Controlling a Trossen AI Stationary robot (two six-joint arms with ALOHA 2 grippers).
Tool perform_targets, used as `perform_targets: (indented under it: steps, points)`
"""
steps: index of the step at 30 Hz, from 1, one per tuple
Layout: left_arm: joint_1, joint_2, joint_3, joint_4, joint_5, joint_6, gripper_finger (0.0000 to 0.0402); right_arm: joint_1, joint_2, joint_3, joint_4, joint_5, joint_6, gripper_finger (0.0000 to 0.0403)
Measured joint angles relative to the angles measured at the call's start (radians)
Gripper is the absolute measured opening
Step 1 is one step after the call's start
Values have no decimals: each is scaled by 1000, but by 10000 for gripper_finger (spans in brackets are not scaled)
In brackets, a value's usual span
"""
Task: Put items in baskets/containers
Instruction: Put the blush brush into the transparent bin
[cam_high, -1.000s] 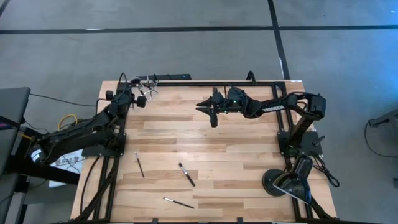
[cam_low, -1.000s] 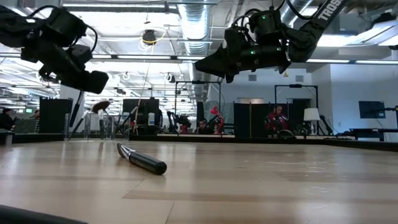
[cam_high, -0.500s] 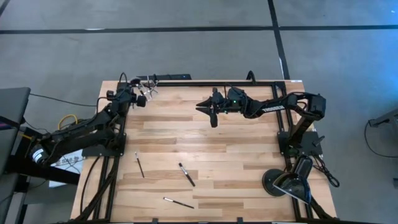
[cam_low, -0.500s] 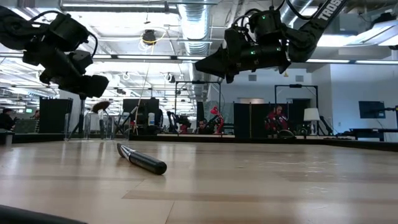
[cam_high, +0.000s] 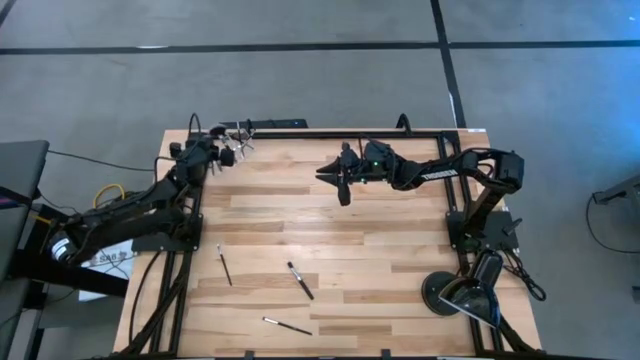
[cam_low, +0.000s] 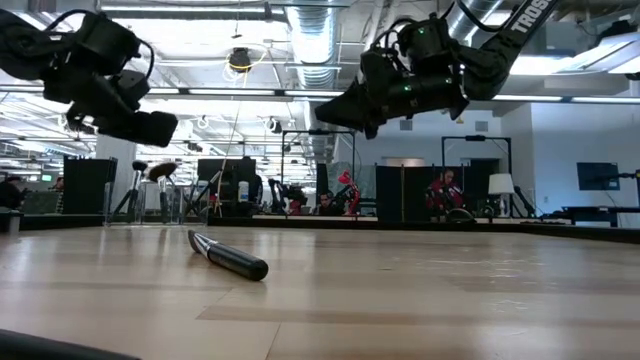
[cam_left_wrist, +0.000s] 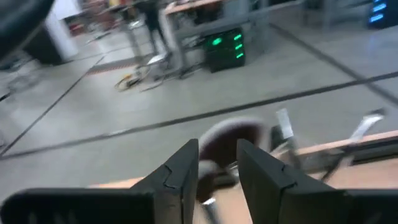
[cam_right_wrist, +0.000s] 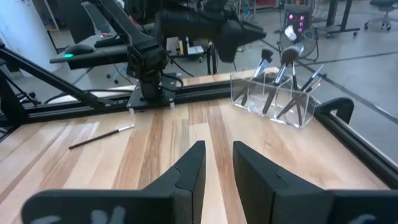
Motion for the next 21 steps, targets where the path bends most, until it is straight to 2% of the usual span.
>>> perform_targets:
  steps: [3, 7, 9, 11, 13, 15, 17, 21]
  points:
    - [-41, 0, 5, 48, 97, 16, 106, 0, 0, 0, -20, 0, 0, 72]
    - [-105, 0, 53, 66, 354, 15, 106, 0, 0, 0, -51, 0, 10, 72]
    - [-142, 2, 79, 52, 452, 14, 107, 2, 0, 1, -70, 1, 33, 72]
    - [-186, 10, 108, 27, 482, 14, 108, 19, 0, 22, -142, 26, 24, 72]
    - [-228, 20, 138, -4, 485, 14, 109, 58, 0, 73, -265, 96, -25, 72]
    - [-262, 23, 159, -5, 529, 20, 110, 111, 4, 143, -391, 177, -85, 72]
    - [-288, 17, 173, -1, 649, 65, 112, 161, 20, 215, -479, 241, -119, 72]
    - [-326, -8, 173, -4, 1007, 123, 112, 226, 30, 294, -520, 261, -106, 72]
